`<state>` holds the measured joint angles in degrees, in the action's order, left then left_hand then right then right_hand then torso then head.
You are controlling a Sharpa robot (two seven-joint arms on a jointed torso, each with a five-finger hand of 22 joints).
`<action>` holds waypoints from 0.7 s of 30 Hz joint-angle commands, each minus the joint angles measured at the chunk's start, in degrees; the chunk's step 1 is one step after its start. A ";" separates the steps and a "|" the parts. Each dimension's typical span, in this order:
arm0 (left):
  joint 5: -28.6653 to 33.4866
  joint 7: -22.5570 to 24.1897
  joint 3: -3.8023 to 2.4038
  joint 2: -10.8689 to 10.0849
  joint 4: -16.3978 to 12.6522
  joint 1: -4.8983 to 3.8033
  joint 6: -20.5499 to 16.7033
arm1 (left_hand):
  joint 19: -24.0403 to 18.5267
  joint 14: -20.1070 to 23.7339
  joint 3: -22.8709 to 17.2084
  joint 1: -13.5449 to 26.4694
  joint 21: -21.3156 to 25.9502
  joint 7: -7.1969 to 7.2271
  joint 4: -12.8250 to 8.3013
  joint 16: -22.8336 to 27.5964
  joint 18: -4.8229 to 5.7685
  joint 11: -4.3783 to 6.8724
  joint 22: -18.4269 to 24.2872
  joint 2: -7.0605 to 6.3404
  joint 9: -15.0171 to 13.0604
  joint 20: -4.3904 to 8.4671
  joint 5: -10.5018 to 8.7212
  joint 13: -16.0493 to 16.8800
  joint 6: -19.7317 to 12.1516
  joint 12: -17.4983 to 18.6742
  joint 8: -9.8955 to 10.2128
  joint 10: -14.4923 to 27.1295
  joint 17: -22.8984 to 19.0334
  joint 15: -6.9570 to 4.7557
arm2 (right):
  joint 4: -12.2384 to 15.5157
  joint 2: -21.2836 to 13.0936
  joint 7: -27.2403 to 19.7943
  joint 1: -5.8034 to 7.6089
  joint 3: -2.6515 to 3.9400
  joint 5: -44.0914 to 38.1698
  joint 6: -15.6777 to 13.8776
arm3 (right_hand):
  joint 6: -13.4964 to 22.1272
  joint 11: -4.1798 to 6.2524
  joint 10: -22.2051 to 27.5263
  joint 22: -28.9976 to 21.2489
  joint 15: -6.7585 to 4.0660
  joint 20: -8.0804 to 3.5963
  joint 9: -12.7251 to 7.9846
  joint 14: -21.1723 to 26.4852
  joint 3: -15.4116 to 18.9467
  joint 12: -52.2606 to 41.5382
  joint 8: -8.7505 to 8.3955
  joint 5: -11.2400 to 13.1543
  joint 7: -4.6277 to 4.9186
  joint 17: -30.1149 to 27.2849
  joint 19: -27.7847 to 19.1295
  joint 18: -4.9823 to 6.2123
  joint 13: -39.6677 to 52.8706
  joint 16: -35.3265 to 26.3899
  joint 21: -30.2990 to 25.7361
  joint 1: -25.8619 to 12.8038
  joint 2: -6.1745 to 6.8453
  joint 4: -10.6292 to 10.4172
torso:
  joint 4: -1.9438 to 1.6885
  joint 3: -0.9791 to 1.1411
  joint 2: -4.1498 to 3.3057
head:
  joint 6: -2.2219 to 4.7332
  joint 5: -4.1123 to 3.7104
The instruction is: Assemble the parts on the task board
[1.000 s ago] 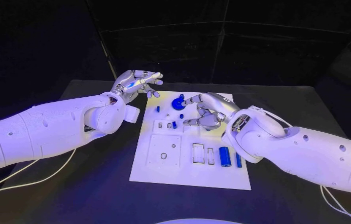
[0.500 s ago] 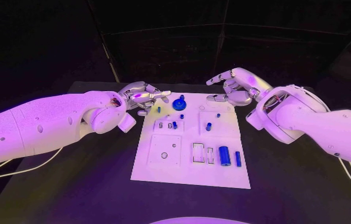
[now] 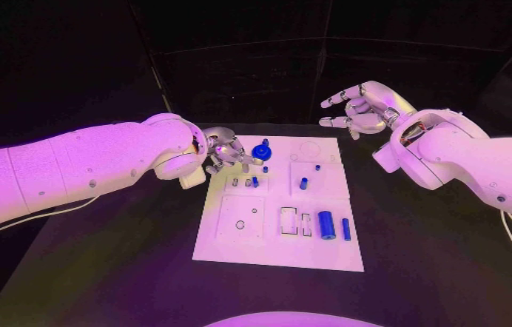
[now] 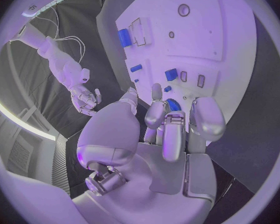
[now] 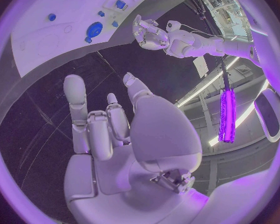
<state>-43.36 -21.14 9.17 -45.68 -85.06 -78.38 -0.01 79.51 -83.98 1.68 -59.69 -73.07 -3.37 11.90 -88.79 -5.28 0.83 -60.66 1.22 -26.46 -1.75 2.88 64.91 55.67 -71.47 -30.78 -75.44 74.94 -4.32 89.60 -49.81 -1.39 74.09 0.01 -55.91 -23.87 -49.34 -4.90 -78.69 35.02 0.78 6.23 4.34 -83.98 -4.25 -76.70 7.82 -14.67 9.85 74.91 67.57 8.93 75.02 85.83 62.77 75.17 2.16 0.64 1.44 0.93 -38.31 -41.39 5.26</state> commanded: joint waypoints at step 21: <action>-10.79 -12.71 1.14 9.38 7.21 -0.58 5.69 | 3.31 -6.02 3.84 -0.58 -5.11 0.63 1.57 -1.21 1.25 0.48 -8.05 1.77 -3.50 0.38 -0.01 2.40 -1.43 -2.12 -2.75 -1.65 15.06 -0.55 | -1.15 1.63 1.97 0.16 0.01 0.68 -0.36 | -0.71 0.29 -0.25 -0.12 -0.65 -0.08 0.03 -3.65 0.41 -0.10 0.57 -0.58 -0.13 5.17 -0.36 0.40 0.15 -0.28 -0.36 -0.04 -0.77 -0.33 | 0.01 -0.03 0.08 | -0.67 0.74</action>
<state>-52.64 -32.33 10.20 -36.49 -78.13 -78.92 3.27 82.55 -83.98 5.21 -60.37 -77.90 -2.65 13.59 -89.83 -4.38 1.33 -68.67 2.37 -29.92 -1.35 2.88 67.27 54.55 -73.34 -33.34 -76.59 74.93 -4.32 88.45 -48.22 0.21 74.12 -0.02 -54.89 -23.96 -49.54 -4.90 -78.70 34.99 0.39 6.23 4.33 -83.94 -4.09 -76.70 8.22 -14.98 9.64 74.91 67.57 8.91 74.99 85.74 62.77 74.94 1.93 0.49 1.36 0.92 -38.22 -41.98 6.04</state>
